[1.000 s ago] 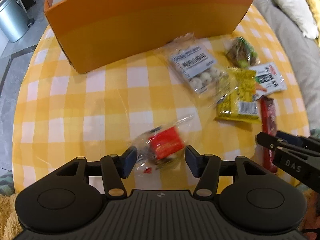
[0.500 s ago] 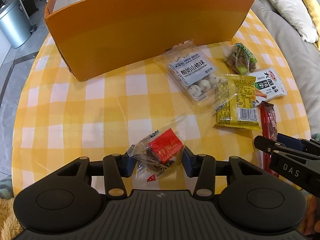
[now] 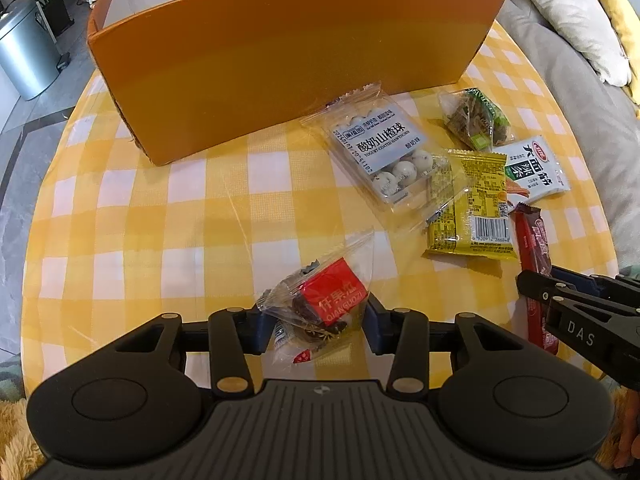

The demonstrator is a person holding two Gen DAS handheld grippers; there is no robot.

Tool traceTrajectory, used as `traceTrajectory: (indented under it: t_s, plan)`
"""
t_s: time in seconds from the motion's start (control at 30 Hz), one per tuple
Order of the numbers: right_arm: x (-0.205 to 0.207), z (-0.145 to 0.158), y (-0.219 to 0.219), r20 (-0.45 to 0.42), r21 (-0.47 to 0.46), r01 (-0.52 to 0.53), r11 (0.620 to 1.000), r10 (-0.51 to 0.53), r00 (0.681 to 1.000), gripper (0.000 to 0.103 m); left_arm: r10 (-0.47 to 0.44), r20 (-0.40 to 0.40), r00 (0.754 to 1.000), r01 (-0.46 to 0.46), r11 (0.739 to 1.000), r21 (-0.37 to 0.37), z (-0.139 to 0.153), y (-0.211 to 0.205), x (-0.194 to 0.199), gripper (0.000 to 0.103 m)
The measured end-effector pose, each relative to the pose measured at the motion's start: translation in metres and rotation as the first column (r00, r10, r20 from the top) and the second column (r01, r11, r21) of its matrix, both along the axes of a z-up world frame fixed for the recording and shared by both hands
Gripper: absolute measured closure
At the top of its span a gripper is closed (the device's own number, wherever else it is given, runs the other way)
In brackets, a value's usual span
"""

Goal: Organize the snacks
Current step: 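Lift and carry both held snacks over the orange box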

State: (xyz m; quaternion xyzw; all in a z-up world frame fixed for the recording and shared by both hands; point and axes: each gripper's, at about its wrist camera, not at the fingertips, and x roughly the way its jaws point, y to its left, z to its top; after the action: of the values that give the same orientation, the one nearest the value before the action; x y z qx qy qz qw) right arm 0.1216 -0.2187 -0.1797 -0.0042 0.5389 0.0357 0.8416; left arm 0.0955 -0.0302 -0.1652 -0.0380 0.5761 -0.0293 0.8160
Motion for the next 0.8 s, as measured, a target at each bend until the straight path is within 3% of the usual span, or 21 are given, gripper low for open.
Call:
traceTrajectory:
  t_s: [0.27,0.5,0.8]
  plan:
    - [-0.007,0.016,-0.004,0.032,0.033,0.013,0.999,-0.014,0.999,0.082,-0.005,0.03,1.0,0.006,0.999,-0.038,0.022,-0.002,-0.007,0.053]
    - [-0.015,0.043,-0.002,0.113,0.082,-0.042,0.996,0.032,0.993,0.081,-0.003,0.095,0.995,0.008,0.998,-0.059,0.049,-0.002,-0.015,0.053]
    - [-0.015,0.086,0.007,0.252,0.08,-0.119,0.99,0.096,0.963,0.081,-0.002,0.201,0.98,0.013,0.999,-0.052,0.095,0.005,-0.009,0.053]
